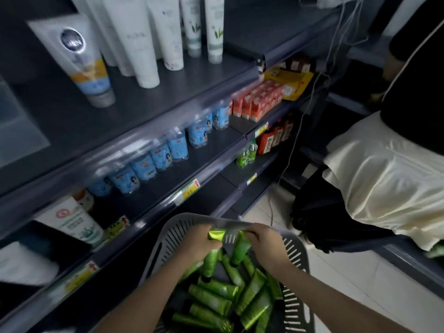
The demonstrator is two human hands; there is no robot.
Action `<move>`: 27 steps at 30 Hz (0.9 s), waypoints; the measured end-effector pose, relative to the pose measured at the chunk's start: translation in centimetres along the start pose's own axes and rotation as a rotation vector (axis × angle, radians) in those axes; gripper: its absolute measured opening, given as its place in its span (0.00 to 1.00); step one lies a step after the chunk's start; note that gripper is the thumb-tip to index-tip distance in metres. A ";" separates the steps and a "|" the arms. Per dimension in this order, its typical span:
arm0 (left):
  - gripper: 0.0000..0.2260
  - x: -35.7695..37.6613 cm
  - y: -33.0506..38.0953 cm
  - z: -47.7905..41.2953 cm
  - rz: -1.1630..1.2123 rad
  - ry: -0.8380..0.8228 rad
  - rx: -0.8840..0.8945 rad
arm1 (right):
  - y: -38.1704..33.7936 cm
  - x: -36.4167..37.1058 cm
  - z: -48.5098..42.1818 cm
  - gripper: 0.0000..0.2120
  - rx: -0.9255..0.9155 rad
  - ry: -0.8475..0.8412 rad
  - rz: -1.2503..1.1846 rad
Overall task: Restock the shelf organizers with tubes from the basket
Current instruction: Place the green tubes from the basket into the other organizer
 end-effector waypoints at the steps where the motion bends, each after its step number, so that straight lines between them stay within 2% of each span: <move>1: 0.07 -1.5 1.0 0.6 0.020 0.018 0.028 | -1.3 -0.7 -0.7 0.06 -0.038 -0.008 -0.015; 4: 0.13 -6.0 3.4 2.3 0.018 0.065 0.073 | -5.1 -2.7 -2.6 0.06 -0.131 -0.039 -0.006; 9: 0.09 -14.9 7.2 5.8 0.005 0.166 0.146 | -12.8 -6.6 -5.7 0.07 -0.314 -0.029 -0.062; 19: 0.11 -33.4 10.0 15.2 -0.038 0.570 0.201 | -29.9 -13.3 -11.0 0.05 -0.651 0.112 -0.204; 23: 0.11 -39.4 9.9 18.8 -0.038 0.718 0.213 | -37.0 -14.7 -12.7 0.12 -0.760 0.148 -0.234; 27: 0.12 -45.1 8.4 21.8 -0.065 0.893 0.177 | -42.9 -14.2 -14.9 0.05 -0.810 0.151 -0.288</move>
Point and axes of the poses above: each hand's wrist, its own z-axis away from the middle knuckle, its own x-axis out of the palm, y = z × x, the point moved 6 cm from there along -z, towards the middle knuckle, and after that the axes turned 12 degrees about -x, right-handed, at the moved point
